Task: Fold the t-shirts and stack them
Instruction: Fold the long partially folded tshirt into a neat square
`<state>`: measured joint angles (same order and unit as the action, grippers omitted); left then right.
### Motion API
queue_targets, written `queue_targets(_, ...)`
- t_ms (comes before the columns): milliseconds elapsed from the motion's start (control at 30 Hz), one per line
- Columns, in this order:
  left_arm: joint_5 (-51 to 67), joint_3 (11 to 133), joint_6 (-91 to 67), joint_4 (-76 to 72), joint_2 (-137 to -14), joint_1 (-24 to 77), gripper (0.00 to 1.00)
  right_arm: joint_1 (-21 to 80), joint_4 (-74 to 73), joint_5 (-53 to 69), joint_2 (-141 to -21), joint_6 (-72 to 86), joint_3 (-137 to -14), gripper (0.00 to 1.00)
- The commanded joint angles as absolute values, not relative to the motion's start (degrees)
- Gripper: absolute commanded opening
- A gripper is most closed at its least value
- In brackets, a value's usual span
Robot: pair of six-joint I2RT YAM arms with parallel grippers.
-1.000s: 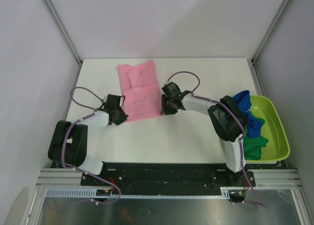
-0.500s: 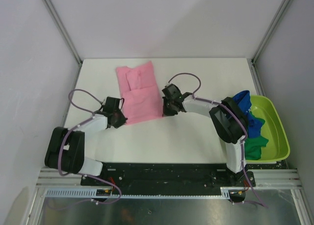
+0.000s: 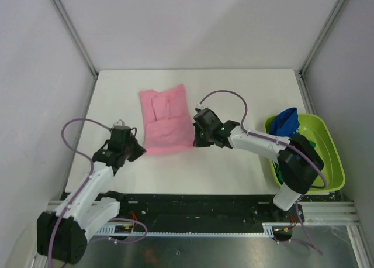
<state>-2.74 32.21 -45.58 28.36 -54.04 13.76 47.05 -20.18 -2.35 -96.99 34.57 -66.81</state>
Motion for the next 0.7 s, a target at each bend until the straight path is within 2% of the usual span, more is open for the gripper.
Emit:
queue_targets(0,-1.2,32.5,-46.0,35.8,-46.0,14.1,0.0,49.2,-23.1,-6.4,-89.8,35.9,-65.3,0.0)
queue_targets(367,-0.4,38.0,-45.5,46.1,-35.2,14.2,0.0,52.1,-27.2,-8.9,-80.2,36.4,-65.1,0.0)
queue_targets(500,-1.3,43.2,-45.4,46.3,-37.7,14.2,0.0,51.7,-26.4,-9.4,-79.8,35.3,-66.7,0.0)
queue_targets(667,-6.2,51.9,-44.1,43.7,-46.8,14.1,0.0,48.1,-24.0,-8.6,-83.5,33.3,-70.9,0.0)
